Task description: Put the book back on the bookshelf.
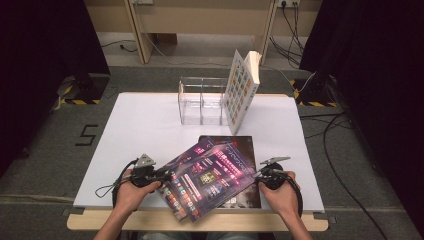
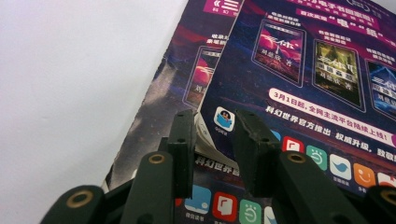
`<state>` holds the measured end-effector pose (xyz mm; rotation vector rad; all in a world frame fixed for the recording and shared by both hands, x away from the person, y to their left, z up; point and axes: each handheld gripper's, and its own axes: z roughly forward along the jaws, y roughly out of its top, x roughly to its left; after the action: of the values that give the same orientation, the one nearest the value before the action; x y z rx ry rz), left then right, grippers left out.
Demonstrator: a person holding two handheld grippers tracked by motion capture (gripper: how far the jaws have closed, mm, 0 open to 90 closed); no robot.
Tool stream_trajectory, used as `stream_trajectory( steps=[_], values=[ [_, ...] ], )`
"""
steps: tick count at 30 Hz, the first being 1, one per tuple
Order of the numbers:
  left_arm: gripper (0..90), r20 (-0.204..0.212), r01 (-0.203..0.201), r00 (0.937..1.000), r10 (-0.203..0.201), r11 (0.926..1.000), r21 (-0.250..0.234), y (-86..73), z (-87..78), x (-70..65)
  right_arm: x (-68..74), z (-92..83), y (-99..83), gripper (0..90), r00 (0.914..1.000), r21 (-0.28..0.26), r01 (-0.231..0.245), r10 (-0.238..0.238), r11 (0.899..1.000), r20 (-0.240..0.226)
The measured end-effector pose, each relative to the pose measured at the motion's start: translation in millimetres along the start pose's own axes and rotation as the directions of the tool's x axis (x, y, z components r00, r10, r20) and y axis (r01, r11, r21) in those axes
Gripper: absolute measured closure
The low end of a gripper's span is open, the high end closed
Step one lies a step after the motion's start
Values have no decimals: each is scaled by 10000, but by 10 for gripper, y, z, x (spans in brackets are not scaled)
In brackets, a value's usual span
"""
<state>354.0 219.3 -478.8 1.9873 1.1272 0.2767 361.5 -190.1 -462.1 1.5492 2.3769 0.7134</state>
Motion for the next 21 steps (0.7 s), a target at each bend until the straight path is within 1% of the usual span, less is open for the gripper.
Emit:
stream_trajectory(
  steps=[1, 8, 9, 10, 12, 15, 19, 21],
  values=[
    [684, 13, -4, 10000, 4, 10000, 7, -2, -2, -4, -9, 9, 12, 900, 10000, -42, 58, -58, 10000, 28],
    [683, 124, -94, 9999, 92, 9999, 143, 1, -19, -38, -29, 48, 85, 900, 9997, -48, -57, 58, 10000, 218],
    [682, 143, -151, 9998, 149, 9997, 172, 3, -22, -44, -41, 57, 98, 900, 9997, -71, 48, -46, 10000, 240],
    [681, 177, -198, 9997, 194, 9996, 208, 4, -26, -50, -37, 64, 111, 900, 9996, -79, -77, 79, 9999, 281],
    [680, 250, -189, 9995, 182, 9995, 269, 3, -30, -63, -55, 82, 143, 900, 9994, -95, -78, 81, 9999, 327],
    [679, 417, -197, 9990, 184, 9993, 331, 1, -31, -78, -71, 108, 188, 900, 9990, -120, -90, 95, 9999, 429],
    [677, 765, -199, 9969, 166, 9989, 433, 0, -29, -114, -111, 156, 275, 900, 9985, -154, -82, 90, 9998, 537],
    [675, 895, -243, 9958, 199, 9985, 483, 0, -25, -138, -121, 176, 316, 900, 9979, -129, -182, 190, 9998, 615]
  ],
)
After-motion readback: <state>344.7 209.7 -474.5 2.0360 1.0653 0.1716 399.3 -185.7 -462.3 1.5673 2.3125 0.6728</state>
